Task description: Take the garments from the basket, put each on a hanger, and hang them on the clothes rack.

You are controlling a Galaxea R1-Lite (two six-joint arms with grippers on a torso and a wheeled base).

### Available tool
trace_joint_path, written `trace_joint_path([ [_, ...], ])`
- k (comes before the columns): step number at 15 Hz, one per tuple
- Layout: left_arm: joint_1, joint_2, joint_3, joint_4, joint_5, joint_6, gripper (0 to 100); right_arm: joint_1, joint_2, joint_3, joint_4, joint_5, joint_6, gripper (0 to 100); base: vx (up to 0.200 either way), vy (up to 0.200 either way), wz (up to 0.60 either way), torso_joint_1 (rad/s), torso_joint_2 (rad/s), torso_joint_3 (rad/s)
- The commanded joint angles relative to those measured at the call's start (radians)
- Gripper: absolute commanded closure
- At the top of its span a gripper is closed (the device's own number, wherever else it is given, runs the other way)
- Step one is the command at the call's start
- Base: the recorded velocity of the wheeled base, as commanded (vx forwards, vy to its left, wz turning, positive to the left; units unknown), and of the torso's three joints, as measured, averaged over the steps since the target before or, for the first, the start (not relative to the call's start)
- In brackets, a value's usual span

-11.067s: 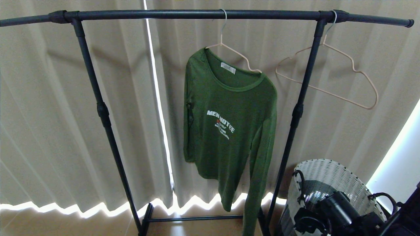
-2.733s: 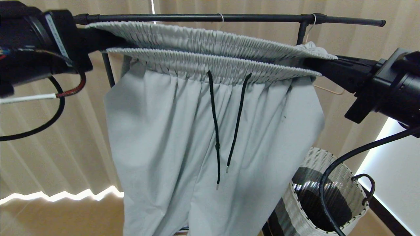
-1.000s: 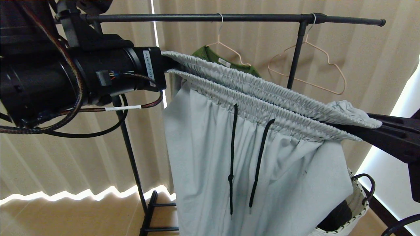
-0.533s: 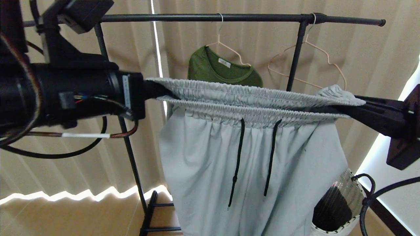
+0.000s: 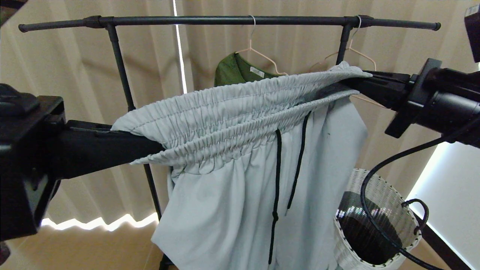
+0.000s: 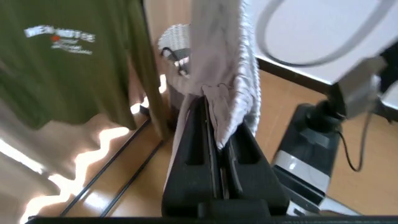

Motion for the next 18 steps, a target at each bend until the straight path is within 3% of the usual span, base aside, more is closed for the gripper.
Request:
trace_joint_path([
  [1,-0.008,-0.013,0.005,-0.001,0.000,0.000,100,0.001,0.043,-0.010,0.000,-0.001,0.000,100,0.000,0.000,0.00,0.000,0.00,0.000],
  [4,-0.007,-0.010,0.002,-0.006,0.001,0.003,100,0.001,0.031,-0.010,0.000,-0.010,-0.002,100,0.000,0.000,0.00,0.000,0.00,0.000],
  [5,0.013,0.007,-0.004,-0.015,0.021,0.043,100,0.001,0.011,-0.010,0.001,-0.032,-0.002,100,0.000,0.000,0.00,0.000,0.00,0.000],
  [6,0.073,0.044,-0.001,-0.086,0.112,0.134,100,0.001,-0.020,-0.010,0.012,-0.053,-0.002,100,0.000,0.000,0.00,0.000,0.00,0.000],
  [8,0.081,0.050,0.000,-0.104,0.126,0.141,100,0.001,-0.026,-0.008,0.013,-0.053,-0.002,100,0.000,0.000,0.00,0.000,0.00,0.000],
  [9,0.099,0.140,0.007,-0.291,0.282,0.163,100,-0.014,-0.058,0.010,0.029,-0.061,-0.002,100,0.000,0.000,0.00,0.000,0.00,0.000],
  [10,0.099,0.188,0.022,-0.331,0.366,0.166,100,-0.016,-0.060,0.033,0.032,-0.067,-0.002,100,0.000,0.000,0.00,0.000,0.00,0.000],
  [11,0.099,0.205,0.054,-0.354,0.399,0.167,100,-0.016,-0.058,0.052,0.029,-0.075,-0.002,100,0.000,0.000,0.00,0.000,0.00,0.000],
  [13,0.099,0.209,0.094,-0.388,0.402,0.170,100,-0.016,-0.055,0.066,0.023,-0.081,-0.002,100,0.000,0.000,0.00,0.000,0.00,0.000],
  [18,0.136,0.213,0.072,-0.478,0.405,0.170,100,-0.016,-0.050,0.043,0.023,-0.081,-0.002,100,0.000,0.000,0.00,0.000,0.00,0.000],
])
